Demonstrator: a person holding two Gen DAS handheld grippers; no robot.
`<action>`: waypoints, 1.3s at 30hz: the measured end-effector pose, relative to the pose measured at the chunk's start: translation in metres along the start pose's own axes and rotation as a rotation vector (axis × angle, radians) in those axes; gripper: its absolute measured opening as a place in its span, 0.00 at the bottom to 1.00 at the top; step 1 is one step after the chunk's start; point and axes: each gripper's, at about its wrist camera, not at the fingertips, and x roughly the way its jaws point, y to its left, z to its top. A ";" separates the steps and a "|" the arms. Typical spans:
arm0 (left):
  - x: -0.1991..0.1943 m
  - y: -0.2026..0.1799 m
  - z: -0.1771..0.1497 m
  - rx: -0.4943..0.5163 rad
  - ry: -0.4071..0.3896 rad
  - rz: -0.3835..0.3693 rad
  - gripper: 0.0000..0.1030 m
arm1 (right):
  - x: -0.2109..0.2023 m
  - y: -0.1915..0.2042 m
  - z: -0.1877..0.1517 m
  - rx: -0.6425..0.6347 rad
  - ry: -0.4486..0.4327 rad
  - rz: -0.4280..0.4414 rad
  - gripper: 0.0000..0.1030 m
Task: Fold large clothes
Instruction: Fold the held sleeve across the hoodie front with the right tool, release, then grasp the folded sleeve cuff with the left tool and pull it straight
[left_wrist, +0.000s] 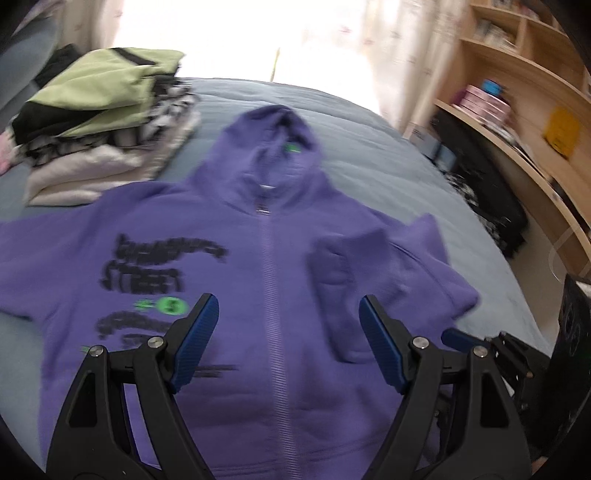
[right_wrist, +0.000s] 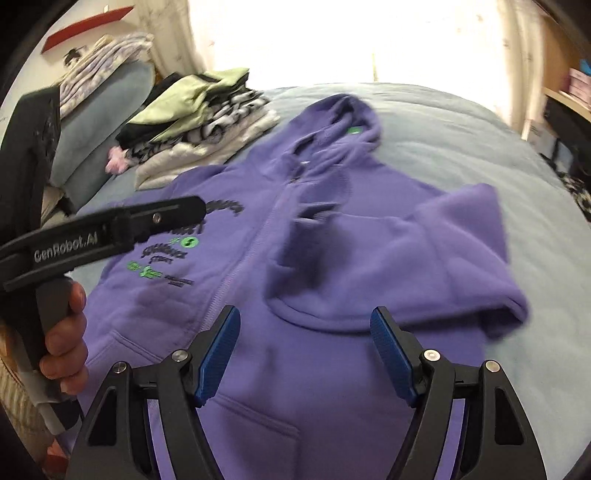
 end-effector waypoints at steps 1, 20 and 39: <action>0.002 -0.008 -0.002 0.020 0.008 -0.016 0.74 | -0.004 -0.006 -0.003 0.019 -0.003 -0.005 0.72; 0.040 -0.068 0.047 0.188 -0.032 0.133 0.06 | -0.024 -0.044 -0.029 0.138 -0.051 0.003 0.72; 0.072 0.125 0.041 -0.300 0.200 -0.072 0.61 | 0.036 -0.147 0.068 0.414 0.042 0.082 0.83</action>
